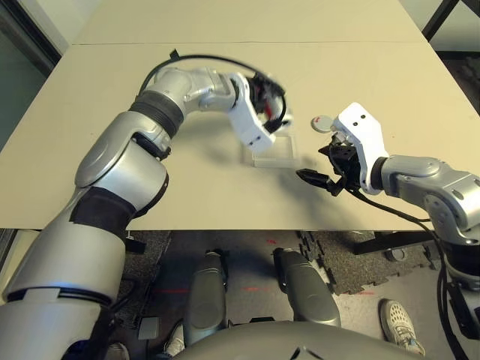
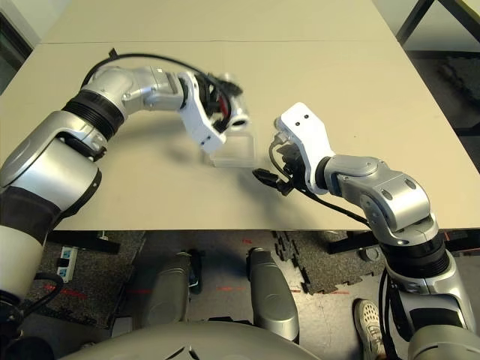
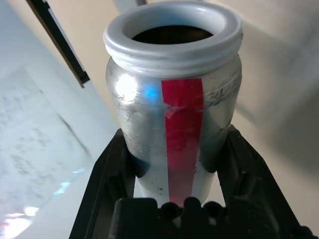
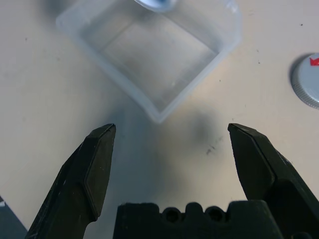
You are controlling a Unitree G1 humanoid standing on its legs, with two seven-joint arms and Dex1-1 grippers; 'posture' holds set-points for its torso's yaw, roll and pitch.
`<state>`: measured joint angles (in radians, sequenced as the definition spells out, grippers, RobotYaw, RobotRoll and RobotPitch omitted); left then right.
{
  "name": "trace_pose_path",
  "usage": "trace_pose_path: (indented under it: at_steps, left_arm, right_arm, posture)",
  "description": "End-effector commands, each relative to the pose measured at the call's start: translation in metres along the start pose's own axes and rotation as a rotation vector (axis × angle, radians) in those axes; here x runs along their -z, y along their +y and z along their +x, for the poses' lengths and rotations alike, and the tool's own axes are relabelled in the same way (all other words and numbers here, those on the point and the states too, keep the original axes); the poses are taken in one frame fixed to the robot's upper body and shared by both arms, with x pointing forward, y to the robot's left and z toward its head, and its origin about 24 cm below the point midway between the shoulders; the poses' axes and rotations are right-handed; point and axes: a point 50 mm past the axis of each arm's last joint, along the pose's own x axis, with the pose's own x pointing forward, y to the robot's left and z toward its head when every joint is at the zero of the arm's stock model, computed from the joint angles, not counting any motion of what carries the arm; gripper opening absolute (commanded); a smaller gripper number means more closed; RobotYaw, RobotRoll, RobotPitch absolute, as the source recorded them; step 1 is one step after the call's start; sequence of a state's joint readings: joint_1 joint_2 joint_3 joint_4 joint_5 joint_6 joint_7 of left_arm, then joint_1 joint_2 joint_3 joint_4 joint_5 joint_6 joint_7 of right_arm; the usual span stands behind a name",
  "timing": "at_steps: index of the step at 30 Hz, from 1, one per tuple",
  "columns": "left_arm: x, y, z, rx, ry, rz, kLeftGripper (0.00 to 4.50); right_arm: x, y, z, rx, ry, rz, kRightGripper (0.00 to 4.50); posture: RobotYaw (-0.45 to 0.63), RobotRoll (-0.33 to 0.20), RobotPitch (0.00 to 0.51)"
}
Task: Pour the medicine from the bottle into the box.
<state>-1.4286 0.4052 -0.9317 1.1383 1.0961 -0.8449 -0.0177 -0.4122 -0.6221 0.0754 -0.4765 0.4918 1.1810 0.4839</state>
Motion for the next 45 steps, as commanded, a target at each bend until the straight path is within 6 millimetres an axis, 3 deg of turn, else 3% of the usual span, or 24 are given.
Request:
trace_pose_path:
  at_steps: [1,13,15,20,22,25,27,30,34,37,38,41,42,43,45]
  left_arm:
    - [0.005,0.007,-0.001,-0.035,0.007,0.060,2.43]
    - [0.011,0.010,-0.001,-0.088,0.062,0.036,2.43]
    - [0.013,0.012,-0.002,-0.135,0.079,-0.235,2.43]
    - [0.038,0.021,-0.011,-0.514,0.054,-1.223,2.43]
    - [0.048,0.010,-0.018,-0.645,0.074,-1.498,2.43]
    - [0.052,-0.024,-0.022,-0.781,0.171,-1.834,2.43]
    - [0.047,-0.046,-0.022,-0.830,0.238,-1.987,2.43]
    - [0.034,-0.081,-0.022,-0.838,0.348,-2.076,2.43]
    - [0.024,-0.099,-0.020,-0.806,0.405,-2.140,2.43]
    - [0.029,-0.094,-0.023,-0.815,0.416,-2.105,2.43]
    - [0.037,-0.076,-0.025,-0.795,0.384,-1.961,2.43]
    - [0.046,-0.011,-0.028,-0.618,0.273,-1.239,2.43]
    - [0.038,0.015,-0.025,-0.499,0.248,-0.772,2.43]
    - [0.028,0.026,-0.021,-0.408,0.189,-0.480,2.43]
    - [0.015,0.030,-0.015,-0.283,0.080,-0.199,2.43]
  right_arm:
    - [0.000,0.001,-0.001,0.008,-0.011,0.001,4.50]
    - [0.000,0.001,0.002,-0.001,-0.014,0.003,4.50]
    - [-0.001,0.002,0.002,-0.003,-0.012,0.003,4.50]
    - [0.002,0.000,0.000,0.002,-0.001,0.008,4.50]
    - [0.004,-0.001,-0.002,0.008,0.006,0.010,4.50]
    - [0.006,-0.004,-0.004,0.015,0.016,0.010,4.50]
    - [0.006,-0.005,-0.005,0.017,0.023,0.007,4.50]
    - [0.006,-0.007,-0.005,0.018,0.028,0.003,4.50]
    - [0.006,-0.008,-0.005,0.016,0.037,-0.001,4.50]
    - [0.005,-0.008,-0.005,0.017,0.036,0.000,4.50]
    - [0.005,-0.007,-0.005,0.016,0.036,0.002,4.50]
    - [0.006,-0.005,-0.004,0.013,0.036,0.006,4.50]
    - [0.007,-0.005,-0.004,0.013,0.036,0.008,4.50]
    - [0.007,-0.005,-0.003,0.014,0.035,0.009,4.50]
    - [0.007,-0.004,0.000,0.012,0.032,0.012,4.50]
  posture:
    - [-0.13,0.000,0.151]
    - [-0.11,0.000,0.159]
    - [-0.11,0.000,0.160]
    - [-0.12,0.000,0.164]
    - [-0.12,0.000,0.165]
    - [-0.11,0.000,0.167]
    - [-0.11,0.000,0.170]
    - [-0.11,0.000,0.172]
    - [-0.10,0.000,0.171]
    - [-0.11,0.000,0.170]
    - [-0.10,0.000,0.170]
    - [-0.10,0.000,0.167]
    - [-0.10,0.000,0.164]
    - [-0.09,0.000,0.164]
    - [-0.09,0.000,0.161]
